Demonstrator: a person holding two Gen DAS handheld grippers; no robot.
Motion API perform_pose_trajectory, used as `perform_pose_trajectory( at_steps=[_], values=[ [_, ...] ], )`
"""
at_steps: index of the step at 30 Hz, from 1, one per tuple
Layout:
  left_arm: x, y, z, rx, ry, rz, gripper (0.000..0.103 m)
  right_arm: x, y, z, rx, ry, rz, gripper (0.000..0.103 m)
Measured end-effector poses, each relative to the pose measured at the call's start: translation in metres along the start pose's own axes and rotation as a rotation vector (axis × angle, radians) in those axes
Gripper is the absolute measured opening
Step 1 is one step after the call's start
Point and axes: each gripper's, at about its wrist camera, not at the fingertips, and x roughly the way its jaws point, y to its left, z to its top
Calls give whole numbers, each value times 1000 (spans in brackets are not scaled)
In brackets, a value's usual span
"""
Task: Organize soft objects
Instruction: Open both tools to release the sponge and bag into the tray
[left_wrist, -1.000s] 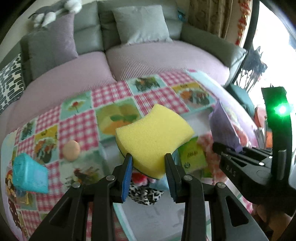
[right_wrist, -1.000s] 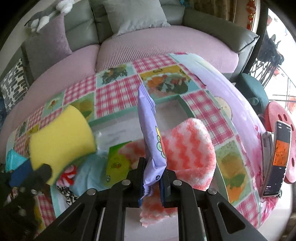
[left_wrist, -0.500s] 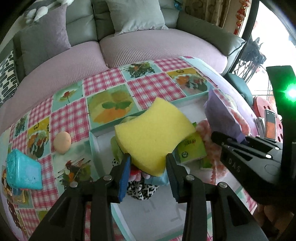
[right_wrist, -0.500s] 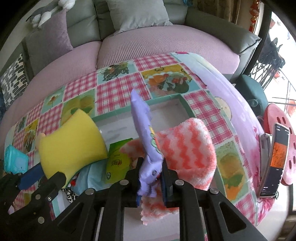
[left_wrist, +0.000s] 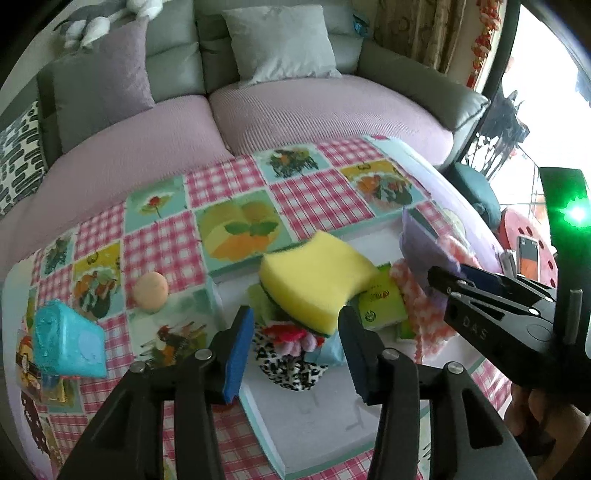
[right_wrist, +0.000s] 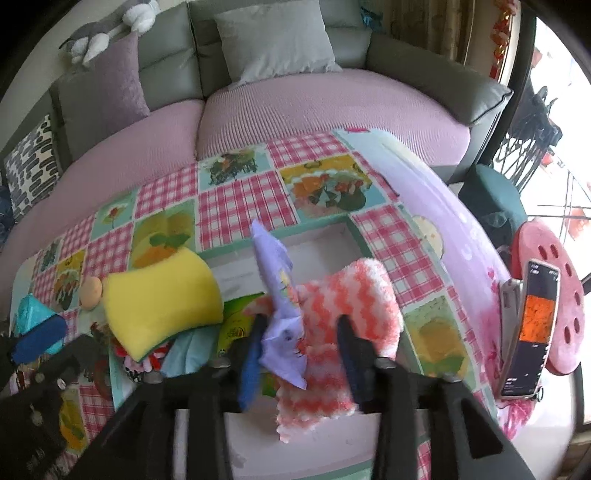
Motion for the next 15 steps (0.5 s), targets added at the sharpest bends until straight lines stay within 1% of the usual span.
perform_pose_trajectory(
  at_steps=[6,8,12,15],
  values=[
    [-11,29,1,-72,-38,80,50,-19,4,4,-13,-48,13,49],
    [-11,41,0,-107,-37,94,50,-24,5,5,-19,-61,18,56],
    [-7,65,-5,-173,-22,130,50,-31,12,5,-37,-82,36,61],
    [-3,78,-9,-212,-13,153,50,-29,21,4,-58,-77,54,64]
  ],
)
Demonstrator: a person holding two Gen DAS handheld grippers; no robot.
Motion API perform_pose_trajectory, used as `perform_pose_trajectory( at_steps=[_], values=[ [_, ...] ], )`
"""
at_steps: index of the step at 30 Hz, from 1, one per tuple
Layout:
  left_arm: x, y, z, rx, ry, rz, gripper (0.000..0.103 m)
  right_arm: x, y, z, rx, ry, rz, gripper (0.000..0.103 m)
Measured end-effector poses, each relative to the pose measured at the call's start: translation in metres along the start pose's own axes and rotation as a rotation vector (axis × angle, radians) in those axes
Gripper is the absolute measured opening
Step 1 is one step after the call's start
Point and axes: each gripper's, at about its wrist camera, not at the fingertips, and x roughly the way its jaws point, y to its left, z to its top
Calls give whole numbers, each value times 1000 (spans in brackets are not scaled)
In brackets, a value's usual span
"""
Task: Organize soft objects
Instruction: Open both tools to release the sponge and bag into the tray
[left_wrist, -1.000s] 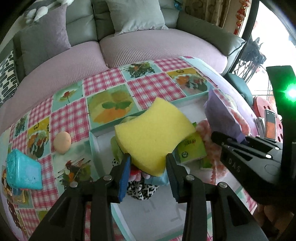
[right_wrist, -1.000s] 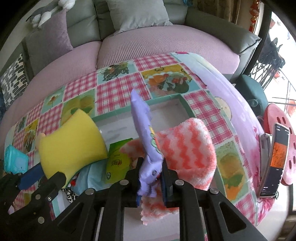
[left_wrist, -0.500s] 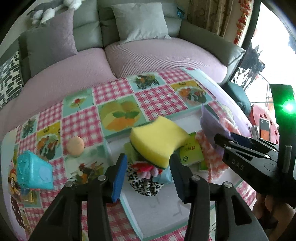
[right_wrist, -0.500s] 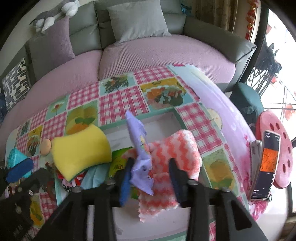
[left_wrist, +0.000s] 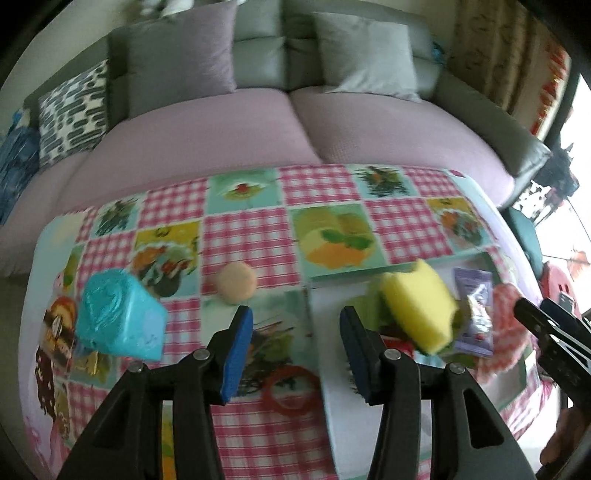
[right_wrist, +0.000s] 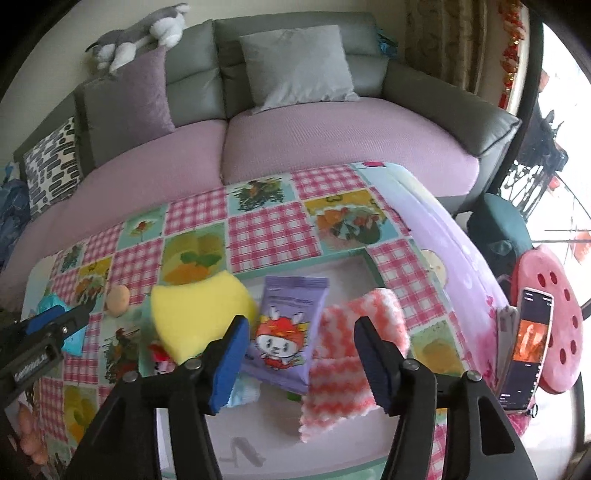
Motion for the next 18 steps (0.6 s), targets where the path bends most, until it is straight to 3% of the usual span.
perform_pose_trajectory(
  at_steps=[1,4,11,15,17,18],
  values=[
    [2,6,0,-15,3,9,51,1,4,0,-9,4,9,64],
    [7,20,-2,-50,14,50,77,6,21,0,-48,13,43,68],
    [15,55,-10,-151,30,91,81,14,71,-3,-157,33,129,78],
    [17,68,-20,-180,43,120,87,17,95,-9,-212,47,164,91],
    [15,72,-24,-194,38,131,92,18,105,-13,-239,46,183,103],
    [14,74,-25,-198,32,134,92,18,109,-15,-252,50,192,103]
  ],
)
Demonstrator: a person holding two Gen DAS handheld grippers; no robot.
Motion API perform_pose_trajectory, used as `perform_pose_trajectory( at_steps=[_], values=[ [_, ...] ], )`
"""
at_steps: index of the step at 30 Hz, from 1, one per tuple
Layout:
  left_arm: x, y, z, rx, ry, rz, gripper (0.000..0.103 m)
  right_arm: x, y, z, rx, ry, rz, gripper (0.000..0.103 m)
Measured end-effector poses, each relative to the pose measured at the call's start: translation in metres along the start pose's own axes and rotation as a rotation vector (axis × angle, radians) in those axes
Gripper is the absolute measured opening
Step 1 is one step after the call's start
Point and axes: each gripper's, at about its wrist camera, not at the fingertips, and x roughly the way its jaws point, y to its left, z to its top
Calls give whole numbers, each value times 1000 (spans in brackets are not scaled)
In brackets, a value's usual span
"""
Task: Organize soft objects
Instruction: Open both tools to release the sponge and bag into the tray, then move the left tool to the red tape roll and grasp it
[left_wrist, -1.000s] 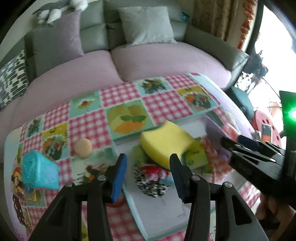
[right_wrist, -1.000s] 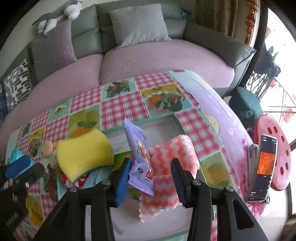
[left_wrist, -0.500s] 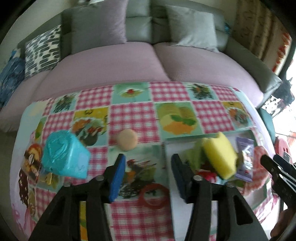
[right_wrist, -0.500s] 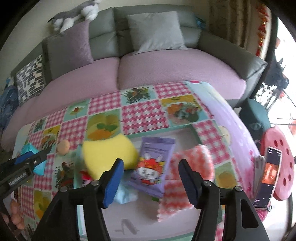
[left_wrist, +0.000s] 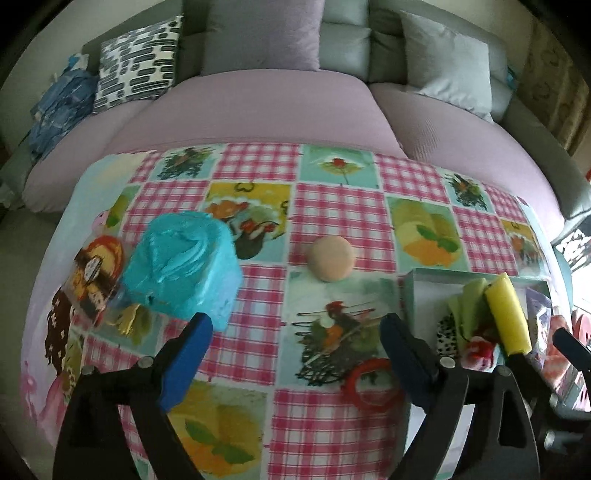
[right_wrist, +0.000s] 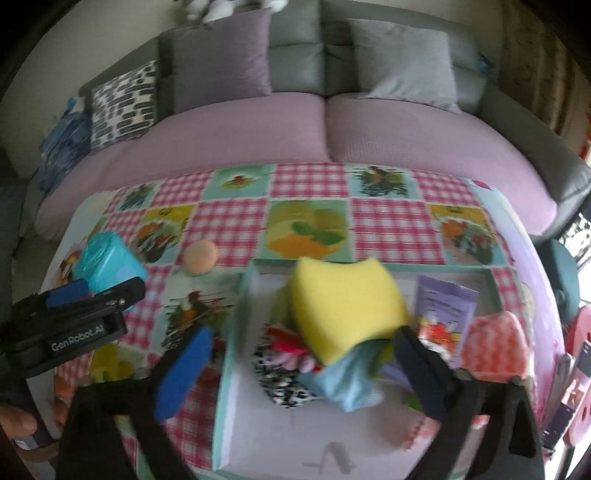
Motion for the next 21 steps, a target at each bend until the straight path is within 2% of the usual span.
perform_pose_trajectory(
  at_steps=[10,21],
  values=[
    [-6,15,-13,-44,-30,-19,93,1,13,-8,-24,15,-8,103],
    [32,10,-31,-49,131,-49,93,16,9,-10,-25,73,-39,103]
  ],
)
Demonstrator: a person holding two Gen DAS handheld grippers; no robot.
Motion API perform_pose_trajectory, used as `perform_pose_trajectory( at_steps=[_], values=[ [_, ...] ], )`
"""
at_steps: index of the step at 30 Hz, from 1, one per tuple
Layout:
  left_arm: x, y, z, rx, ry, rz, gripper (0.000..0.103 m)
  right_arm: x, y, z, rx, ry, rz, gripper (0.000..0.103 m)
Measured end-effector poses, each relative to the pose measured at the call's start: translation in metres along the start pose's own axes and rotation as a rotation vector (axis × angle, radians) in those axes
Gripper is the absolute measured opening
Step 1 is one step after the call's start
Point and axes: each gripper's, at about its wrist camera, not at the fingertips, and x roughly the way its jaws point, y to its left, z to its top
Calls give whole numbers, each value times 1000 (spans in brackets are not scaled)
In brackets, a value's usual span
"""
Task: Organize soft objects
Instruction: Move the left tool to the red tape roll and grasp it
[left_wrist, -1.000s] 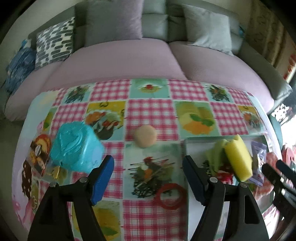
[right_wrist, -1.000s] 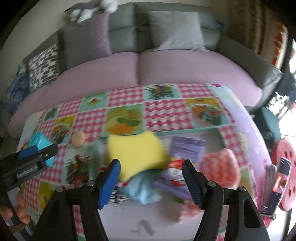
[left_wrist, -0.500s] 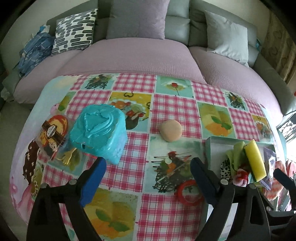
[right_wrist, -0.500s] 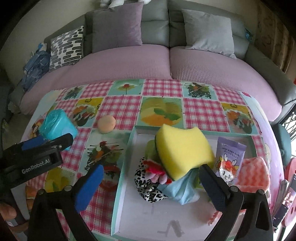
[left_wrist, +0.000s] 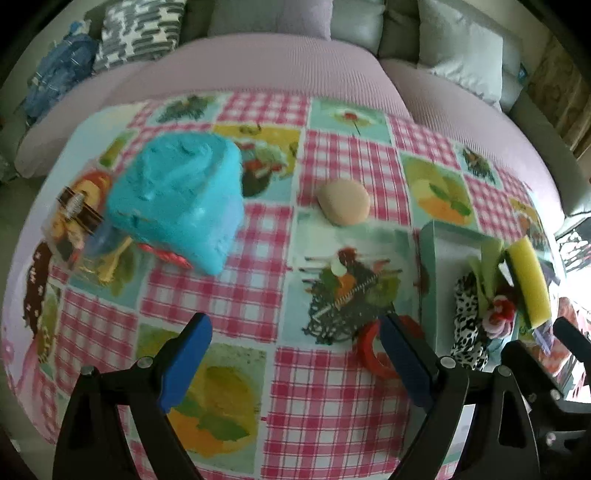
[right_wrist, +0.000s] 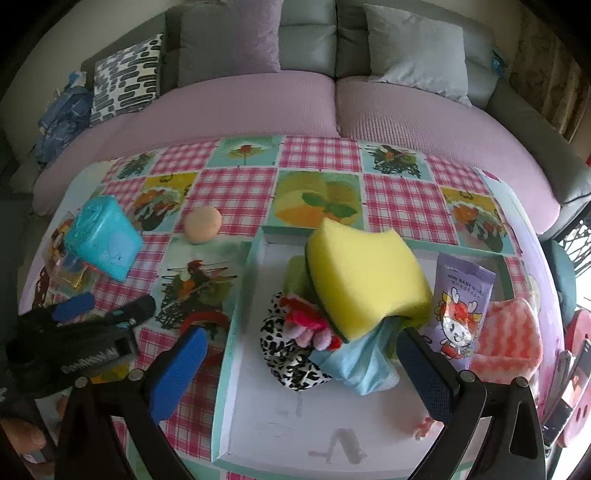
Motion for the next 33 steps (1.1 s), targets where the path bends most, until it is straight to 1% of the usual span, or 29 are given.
perform_pose_trajectory(
  at_steps=[4,7,11,16,18,20,21,23,24,26,27,29,30,31,33],
  values=[
    [22,-14,-5,40,67,19,93,0,-3,1,4,1,1,103],
    [29,-22,-7,71,84,27,93,1,-6,0,8,4,-6,103],
    [41,-29,-12,103,115,67,92,0,-7,0,12,2,-6,103],
    [48,-30,-12,110,118,67,92,0,-8,0,12,1,-5,103],
    [48,-31,-14,128,120,71,92,0,-8,0,14,1,-6,103],
    [50,-35,-14,144,121,69,89,-1,-8,0,15,-1,-6,103],
    [51,-38,-16,150,122,66,86,-1,-8,0,16,-1,-7,103],
    [54,-43,-18,156,136,31,73,-1,-7,0,13,-2,-6,103],
    [53,-47,-19,165,133,23,71,-1,-7,0,12,-2,-6,103],
    [51,-52,-20,182,128,20,55,-2,-7,0,10,-2,-6,103],
    [51,-54,-20,183,125,17,51,-2,-6,0,11,-3,-7,103],
    [49,-53,-19,180,118,5,31,-2,-6,0,11,-5,-7,103],
    [48,-52,-19,175,117,-6,24,-3,-6,1,11,-6,-7,103],
    [47,-51,-18,170,116,-11,12,-3,-5,1,9,-6,-6,103],
    [44,-47,-17,157,115,-23,11,-2,-3,1,2,-5,-5,103]
  ],
)
